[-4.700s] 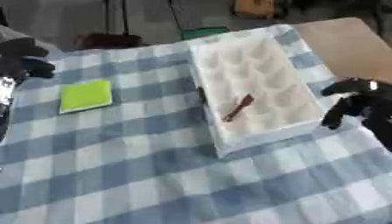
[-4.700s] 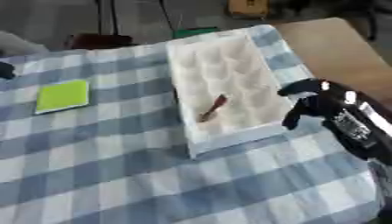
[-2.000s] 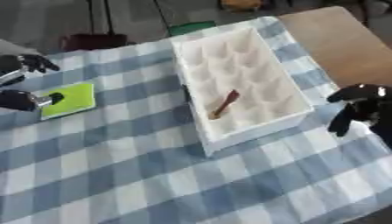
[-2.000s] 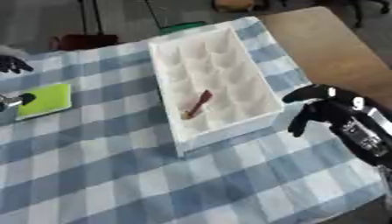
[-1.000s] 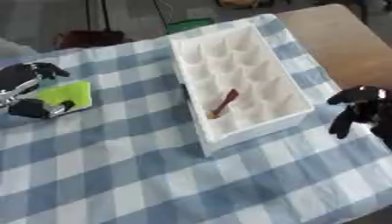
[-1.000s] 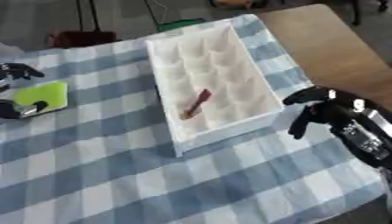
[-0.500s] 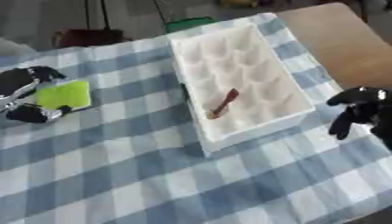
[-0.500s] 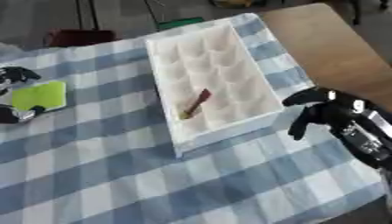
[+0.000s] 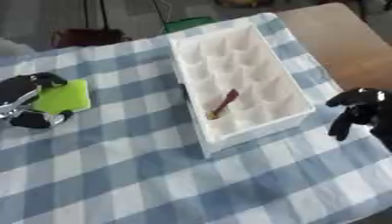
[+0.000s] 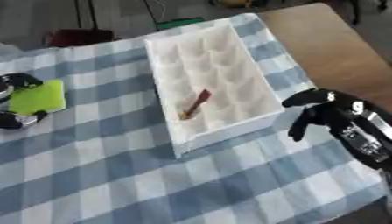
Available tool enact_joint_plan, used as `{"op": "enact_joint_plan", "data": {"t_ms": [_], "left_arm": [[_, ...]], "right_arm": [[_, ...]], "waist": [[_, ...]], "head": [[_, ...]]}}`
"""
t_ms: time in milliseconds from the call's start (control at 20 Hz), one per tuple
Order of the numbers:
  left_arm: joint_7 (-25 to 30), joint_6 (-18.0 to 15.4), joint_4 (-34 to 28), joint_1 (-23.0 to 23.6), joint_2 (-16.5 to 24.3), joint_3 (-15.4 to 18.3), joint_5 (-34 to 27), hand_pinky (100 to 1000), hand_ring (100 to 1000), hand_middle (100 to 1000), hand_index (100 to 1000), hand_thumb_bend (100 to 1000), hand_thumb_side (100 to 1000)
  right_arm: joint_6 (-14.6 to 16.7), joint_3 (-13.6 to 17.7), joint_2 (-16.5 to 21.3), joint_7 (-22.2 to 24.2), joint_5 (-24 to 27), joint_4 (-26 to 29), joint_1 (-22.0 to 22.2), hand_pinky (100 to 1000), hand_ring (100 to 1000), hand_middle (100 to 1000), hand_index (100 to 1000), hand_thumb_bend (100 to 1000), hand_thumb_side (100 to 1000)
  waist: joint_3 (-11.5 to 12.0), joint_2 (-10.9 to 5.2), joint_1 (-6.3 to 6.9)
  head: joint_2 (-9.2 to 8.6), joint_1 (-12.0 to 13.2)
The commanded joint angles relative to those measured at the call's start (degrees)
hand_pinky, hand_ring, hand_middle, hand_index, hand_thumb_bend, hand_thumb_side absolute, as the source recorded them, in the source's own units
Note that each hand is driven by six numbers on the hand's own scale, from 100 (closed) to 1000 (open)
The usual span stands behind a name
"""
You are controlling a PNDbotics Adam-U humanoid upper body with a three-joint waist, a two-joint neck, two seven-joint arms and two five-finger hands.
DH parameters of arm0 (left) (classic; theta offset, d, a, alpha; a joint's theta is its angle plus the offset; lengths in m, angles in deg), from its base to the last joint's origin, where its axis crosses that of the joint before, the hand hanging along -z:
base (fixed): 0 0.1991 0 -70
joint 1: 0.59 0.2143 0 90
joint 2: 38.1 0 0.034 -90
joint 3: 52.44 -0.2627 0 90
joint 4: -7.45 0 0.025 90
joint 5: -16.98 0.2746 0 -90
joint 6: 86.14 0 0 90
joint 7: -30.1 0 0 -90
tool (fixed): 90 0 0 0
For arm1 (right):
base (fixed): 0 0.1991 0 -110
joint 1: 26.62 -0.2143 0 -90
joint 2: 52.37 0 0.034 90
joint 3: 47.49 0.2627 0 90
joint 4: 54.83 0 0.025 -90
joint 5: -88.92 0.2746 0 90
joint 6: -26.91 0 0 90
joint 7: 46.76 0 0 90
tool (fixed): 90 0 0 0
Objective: Pick up objects on the table and place them in the box.
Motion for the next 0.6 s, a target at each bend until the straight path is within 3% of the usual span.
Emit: {"op": "enact_joint_plan", "data": {"t_ms": [50,100,350,600], "left_arm": [[-0.73,0.96,-0.27,-0.41,1.19,0.68,0.15,717,623,641,871,159,292],[-1.46,1.37,-0.48,-0.43,1.22,0.80,-0.35,683,570,584,843,100,266],[-3.65,2.39,-2.11,-0.06,1.72,0.71,-4.70,653,513,513,806,100,256],[4.54,0.89,-4.42,0.58,2.88,0.41,-11.93,676,552,559,823,100,268]], "right_arm": [[0.18,0.13,0.55,0.09,-0.21,1.02,-0.53,563,492,761,813,100,752],[0.19,0.12,0.56,0.10,-0.18,1.02,-0.53,563,492,761,813,100,751],[0.24,0.15,0.63,0.10,-0.02,0.99,-0.50,563,492,761,813,100,749],[0.31,0.21,0.70,0.04,0.13,0.96,-0.40,563,492,761,813,100,745]], "waist": [[0.14,-0.81,-0.32],[0.19,-0.83,-0.35],[0.34,-0.99,-0.48],[0.45,-1.21,-0.60]], "head": [[-0.71,0.06],[-0.71,0.06],[-0.65,0.05],[-0.48,0.06]]}}
